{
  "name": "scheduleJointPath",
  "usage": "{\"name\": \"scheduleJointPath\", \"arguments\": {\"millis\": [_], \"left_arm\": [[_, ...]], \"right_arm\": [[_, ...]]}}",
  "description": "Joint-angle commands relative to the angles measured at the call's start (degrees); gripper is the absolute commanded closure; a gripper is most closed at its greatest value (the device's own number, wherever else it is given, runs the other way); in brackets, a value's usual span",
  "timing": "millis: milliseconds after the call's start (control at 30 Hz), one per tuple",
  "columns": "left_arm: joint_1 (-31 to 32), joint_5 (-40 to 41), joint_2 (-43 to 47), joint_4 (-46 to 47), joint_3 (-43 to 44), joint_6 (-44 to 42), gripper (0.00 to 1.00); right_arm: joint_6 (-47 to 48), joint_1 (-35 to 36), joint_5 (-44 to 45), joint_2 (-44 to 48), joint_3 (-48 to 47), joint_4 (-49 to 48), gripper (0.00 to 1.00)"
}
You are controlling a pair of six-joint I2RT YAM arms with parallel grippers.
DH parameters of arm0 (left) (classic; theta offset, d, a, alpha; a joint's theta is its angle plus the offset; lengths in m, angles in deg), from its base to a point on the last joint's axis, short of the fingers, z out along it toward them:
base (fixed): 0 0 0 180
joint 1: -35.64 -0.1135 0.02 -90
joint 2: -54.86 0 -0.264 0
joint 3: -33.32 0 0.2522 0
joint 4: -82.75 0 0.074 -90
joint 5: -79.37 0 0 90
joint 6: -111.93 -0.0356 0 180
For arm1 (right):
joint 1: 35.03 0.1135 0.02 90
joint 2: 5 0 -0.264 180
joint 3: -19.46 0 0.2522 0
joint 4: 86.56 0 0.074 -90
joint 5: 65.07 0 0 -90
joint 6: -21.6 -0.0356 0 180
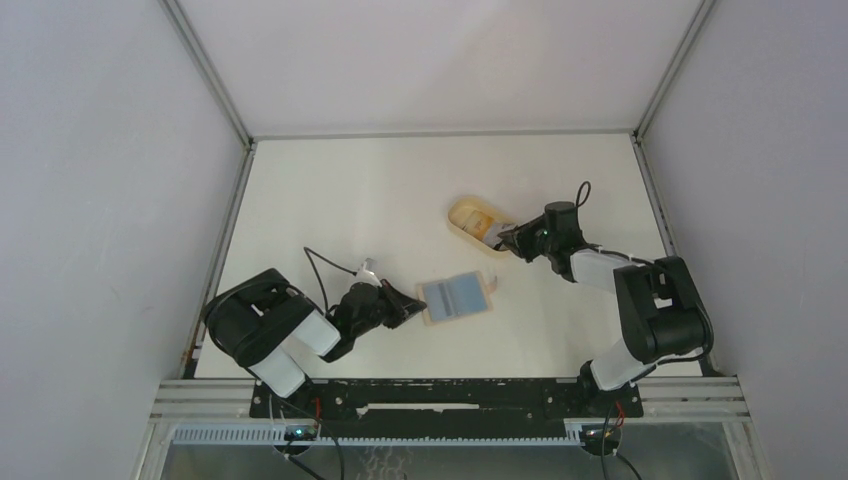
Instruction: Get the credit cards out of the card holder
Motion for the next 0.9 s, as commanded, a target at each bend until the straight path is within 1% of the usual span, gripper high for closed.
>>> {"name": "scheduleJointPath", "arguments": {"millis": [0, 33, 67, 100, 200, 233, 333, 433, 467, 533, 567, 633, 667, 767, 867], "left_arm": [[-0.34, 0.41, -2.11, -7.32, -1.82, -1.69, 1.00], [-0.31, 0.33, -2.11, -6.99, -1.91, -1.62, 1.00], [-0.33, 0.43, -1.96, -6.72, -1.97, -1.47, 1.00], [-0.35, 0.44, -1.55, -6.69, -2.02, -1.55, 1.00], [-0.33, 0.20, -0.18, -7.45, -1.82, -1.69, 1.00], [-0.28, 0.16, 0.35, -7.73, -1.80, -1.83, 1.00], [-0.30, 0.12, 2.11, -9.22, -1.44, -2.21, 1.00], [-0.29, -0.23, 4.72, -13.77, 1.06, -4.75, 1.00], [-0.15, -0.15, 5.59, -16.14, 2.56, -5.89, 1.00], [0.25, 0.73, 8.10, -22.48, 5.64, -8.73, 1.00], [0.61, 1.39, 9.60, -26.43, 7.44, -10.20, 1.00], [1.27, 3.83, 12.74, -34.12, 11.07, -13.21, 1.00], [1.47, 4.65, 13.77, -37.81, 12.55, -14.19, 1.00], [1.54, 4.93, 14.62, -39.99, 15.11, -14.96, 1.00], [1.60, 4.01, 12.16, -39.39, 16.03, -14.47, 1.00]], "right_arm": [[1.81, -0.85, 0.60, 4.31, -1.51, 0.59, 0.70], [2.07, -1.08, 0.35, 4.73, -1.53, 0.84, 0.65], [2.18, -1.29, 0.07, 5.10, -1.72, 1.56, 0.57], [2.48, -1.57, -0.35, 5.38, -2.12, 2.49, 0.52], [3.26, -1.98, -0.77, 6.72, -2.83, 4.67, 0.43], [3.64, -2.03, 0.06, 7.57, -3.00, 5.65, 0.38], [6.02, -1.54, 3.29, 10.99, -4.12, 10.29, 0.32], [11.92, 1.06, 7.36, 16.54, -4.66, 13.05, 0.31], [15.62, 3.15, 8.67, 17.85, -5.27, 13.56, 0.29], [23.68, 10.84, 13.84, 19.13, -7.99, 16.53, 0.26], [27.65, 15.13, 17.93, 19.01, -9.70, 18.42, 0.24], [33.81, 22.51, 24.11, 18.12, -12.41, 20.59, 0.24], [36.87, 25.36, 25.24, 17.40, -12.99, 20.64, 0.23], [41.35, 31.84, 27.02, 14.10, -14.60, 20.83, 0.20], [43.54, 34.23, 25.27, 8.03, -18.73, 25.42, 0.18]]}}
